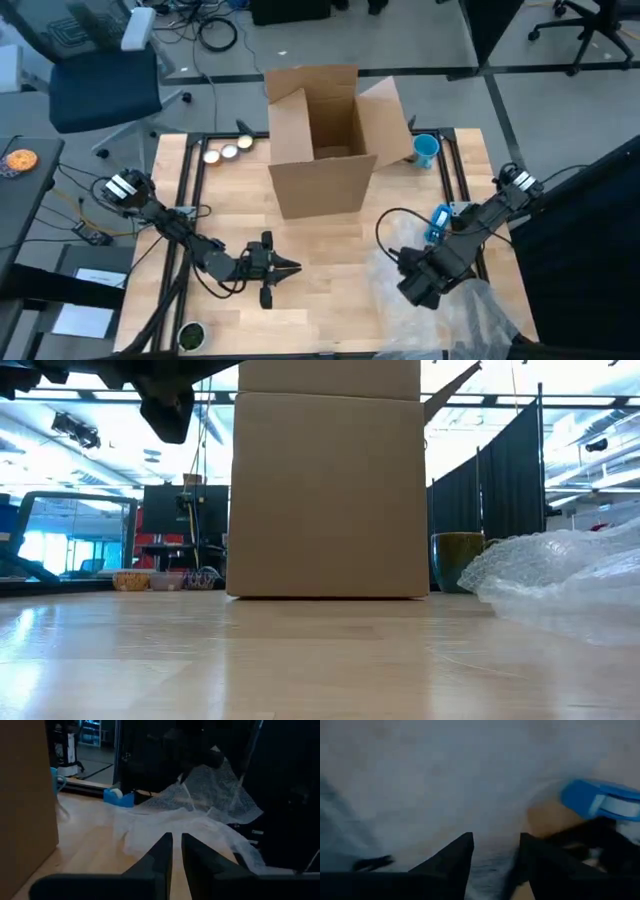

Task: Wrap mug
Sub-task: Wrap the brown cup with bubble wrap

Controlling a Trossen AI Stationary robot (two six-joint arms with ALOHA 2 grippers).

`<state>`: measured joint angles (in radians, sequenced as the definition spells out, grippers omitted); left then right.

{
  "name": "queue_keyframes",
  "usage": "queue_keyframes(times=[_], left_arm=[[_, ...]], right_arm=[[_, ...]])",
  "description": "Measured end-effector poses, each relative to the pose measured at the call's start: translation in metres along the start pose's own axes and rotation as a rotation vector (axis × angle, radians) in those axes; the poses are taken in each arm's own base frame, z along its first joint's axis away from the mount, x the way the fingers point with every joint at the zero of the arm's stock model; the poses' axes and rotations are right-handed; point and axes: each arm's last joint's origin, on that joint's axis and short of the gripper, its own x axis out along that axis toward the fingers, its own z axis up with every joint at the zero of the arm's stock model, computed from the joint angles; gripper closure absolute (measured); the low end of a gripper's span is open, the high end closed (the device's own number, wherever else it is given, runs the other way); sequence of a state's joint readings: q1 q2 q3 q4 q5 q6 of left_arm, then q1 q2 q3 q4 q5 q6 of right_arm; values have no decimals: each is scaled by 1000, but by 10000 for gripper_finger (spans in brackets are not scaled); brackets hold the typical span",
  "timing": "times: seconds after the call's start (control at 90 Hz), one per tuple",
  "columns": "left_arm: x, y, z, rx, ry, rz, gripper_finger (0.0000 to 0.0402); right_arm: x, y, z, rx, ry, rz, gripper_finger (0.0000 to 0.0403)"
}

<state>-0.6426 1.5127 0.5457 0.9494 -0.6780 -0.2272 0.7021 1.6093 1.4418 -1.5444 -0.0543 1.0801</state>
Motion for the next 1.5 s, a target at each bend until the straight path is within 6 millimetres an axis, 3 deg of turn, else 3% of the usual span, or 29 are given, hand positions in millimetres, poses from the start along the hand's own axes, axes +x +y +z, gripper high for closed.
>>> queue_keyframes(times=[0.122, 0.433, 0.733, 0.911, 1.067, 1.222, 1.333, 1.5], left_arm=[[0, 0, 0, -1, 3, -10, 375], [-2, -4, -1, -17, 21, -78, 375], [-4, -7, -2, -18, 24, -91, 375], [-4, -7, -2, -14, 24, -91, 375], [-4, -6, -2, -14, 23, -90, 375], [-4, -6, -2, -14, 23, -90, 375], [-4, -6, -2, -14, 23, -92, 375], [-4, -6, -2, -12, 23, -92, 375]], right_arm=[[11, -7, -5, 6, 68, -40, 249], [39, -28, -15, 114, 278, 66, 241], [66, -26, -13, 89, 201, 314, 252], [83, -24, -10, 74, 180, 349, 297], [83, -22, -10, 43, 191, 370, 387], [77, -27, -13, 37, 198, 309, 399], [57, -33, -15, 51, 198, 227, 401], [11, -40, -15, 60, 76, 156, 403]])
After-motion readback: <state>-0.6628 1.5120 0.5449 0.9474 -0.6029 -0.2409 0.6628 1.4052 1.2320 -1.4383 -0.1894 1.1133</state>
